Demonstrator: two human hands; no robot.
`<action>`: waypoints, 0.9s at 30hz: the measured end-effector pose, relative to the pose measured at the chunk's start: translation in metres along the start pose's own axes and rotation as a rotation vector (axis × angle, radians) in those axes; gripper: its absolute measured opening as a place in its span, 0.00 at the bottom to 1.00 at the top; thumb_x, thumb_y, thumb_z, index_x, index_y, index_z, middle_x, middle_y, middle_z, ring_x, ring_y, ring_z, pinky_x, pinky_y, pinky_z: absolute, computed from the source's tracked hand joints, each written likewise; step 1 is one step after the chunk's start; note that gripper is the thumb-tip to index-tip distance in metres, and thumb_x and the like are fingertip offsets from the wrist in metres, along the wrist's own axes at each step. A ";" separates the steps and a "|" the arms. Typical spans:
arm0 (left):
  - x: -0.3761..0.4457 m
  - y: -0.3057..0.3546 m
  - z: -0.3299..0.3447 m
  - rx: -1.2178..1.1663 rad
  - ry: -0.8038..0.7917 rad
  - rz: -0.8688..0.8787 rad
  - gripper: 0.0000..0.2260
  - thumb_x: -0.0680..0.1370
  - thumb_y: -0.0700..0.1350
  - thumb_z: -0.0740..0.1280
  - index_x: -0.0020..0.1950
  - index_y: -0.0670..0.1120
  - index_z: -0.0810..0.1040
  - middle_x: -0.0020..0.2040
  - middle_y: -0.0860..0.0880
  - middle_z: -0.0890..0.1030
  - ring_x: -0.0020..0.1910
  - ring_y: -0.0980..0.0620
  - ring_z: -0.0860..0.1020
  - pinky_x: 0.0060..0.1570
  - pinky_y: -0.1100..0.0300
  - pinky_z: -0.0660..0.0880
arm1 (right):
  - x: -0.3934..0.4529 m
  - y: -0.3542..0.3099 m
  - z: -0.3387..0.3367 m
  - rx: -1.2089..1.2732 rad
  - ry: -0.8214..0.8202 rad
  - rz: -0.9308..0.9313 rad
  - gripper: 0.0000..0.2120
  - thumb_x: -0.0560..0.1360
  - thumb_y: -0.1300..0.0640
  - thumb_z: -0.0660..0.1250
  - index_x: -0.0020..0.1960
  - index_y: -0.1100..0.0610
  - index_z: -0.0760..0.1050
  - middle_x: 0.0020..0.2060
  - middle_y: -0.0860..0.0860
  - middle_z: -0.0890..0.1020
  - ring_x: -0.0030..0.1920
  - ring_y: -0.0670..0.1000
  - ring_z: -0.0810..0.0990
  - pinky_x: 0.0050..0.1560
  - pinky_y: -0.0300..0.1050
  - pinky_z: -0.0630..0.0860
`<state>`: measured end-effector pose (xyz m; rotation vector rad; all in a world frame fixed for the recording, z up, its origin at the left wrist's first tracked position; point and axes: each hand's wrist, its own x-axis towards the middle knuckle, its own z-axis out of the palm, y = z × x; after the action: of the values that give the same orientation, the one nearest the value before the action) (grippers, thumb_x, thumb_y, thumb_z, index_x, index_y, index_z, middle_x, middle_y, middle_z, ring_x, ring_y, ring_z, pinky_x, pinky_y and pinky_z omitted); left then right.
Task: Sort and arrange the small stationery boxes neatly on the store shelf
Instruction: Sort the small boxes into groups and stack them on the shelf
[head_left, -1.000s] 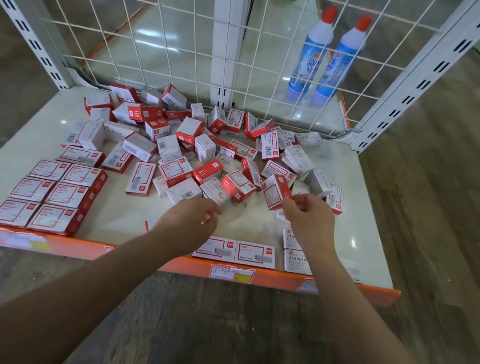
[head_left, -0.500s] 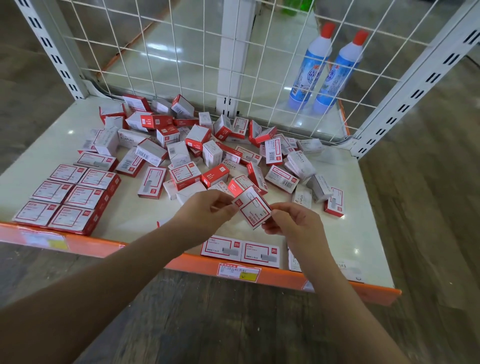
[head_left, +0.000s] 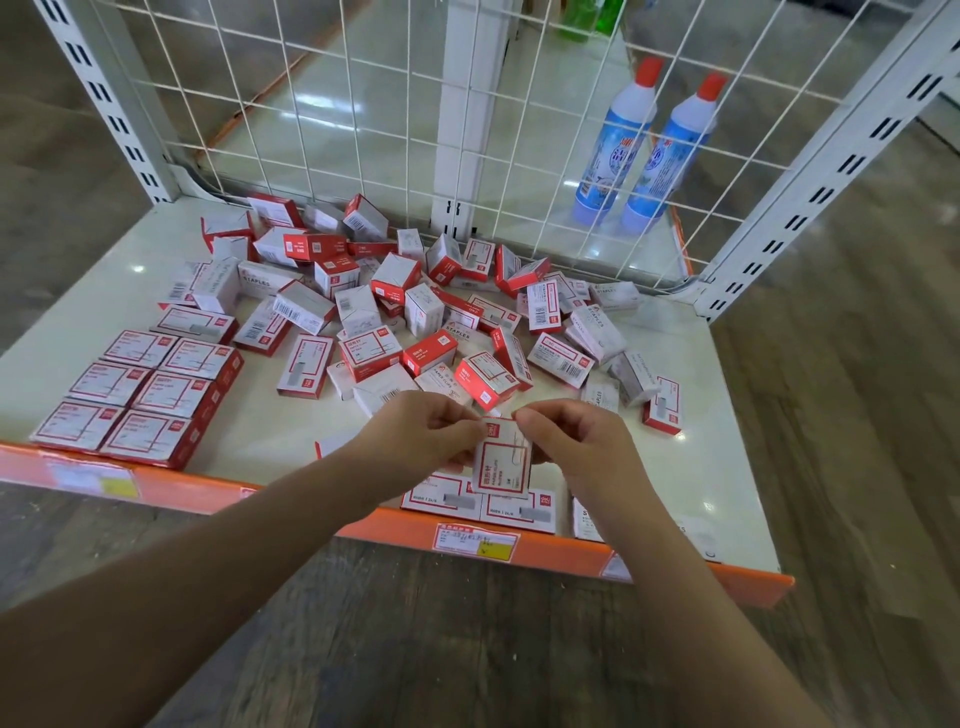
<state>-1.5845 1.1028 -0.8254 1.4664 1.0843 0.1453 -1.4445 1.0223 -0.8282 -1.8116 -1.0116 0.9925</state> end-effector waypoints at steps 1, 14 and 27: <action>0.000 -0.001 -0.001 -0.019 -0.008 -0.013 0.06 0.78 0.45 0.64 0.42 0.47 0.76 0.38 0.53 0.81 0.36 0.57 0.81 0.34 0.69 0.78 | -0.001 0.001 0.000 0.007 0.005 0.009 0.05 0.76 0.53 0.63 0.43 0.50 0.76 0.41 0.48 0.83 0.43 0.48 0.82 0.40 0.35 0.80; 0.004 -0.002 -0.003 -0.470 0.085 -0.196 0.04 0.78 0.39 0.63 0.45 0.45 0.76 0.42 0.46 0.82 0.44 0.49 0.81 0.49 0.55 0.78 | -0.001 0.004 0.012 0.352 0.148 0.246 0.10 0.75 0.57 0.65 0.57 0.51 0.75 0.48 0.54 0.83 0.45 0.53 0.83 0.52 0.48 0.80; 0.001 -0.006 -0.008 -0.252 0.118 -0.014 0.13 0.77 0.36 0.64 0.57 0.52 0.73 0.44 0.57 0.78 0.49 0.53 0.76 0.40 0.65 0.76 | 0.000 0.001 0.015 0.087 0.018 0.161 0.24 0.74 0.63 0.67 0.65 0.45 0.69 0.60 0.51 0.78 0.56 0.51 0.77 0.57 0.47 0.77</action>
<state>-1.5922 1.1079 -0.8287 1.2353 1.1273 0.3496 -1.4578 1.0258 -0.8345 -1.8481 -0.8091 1.0975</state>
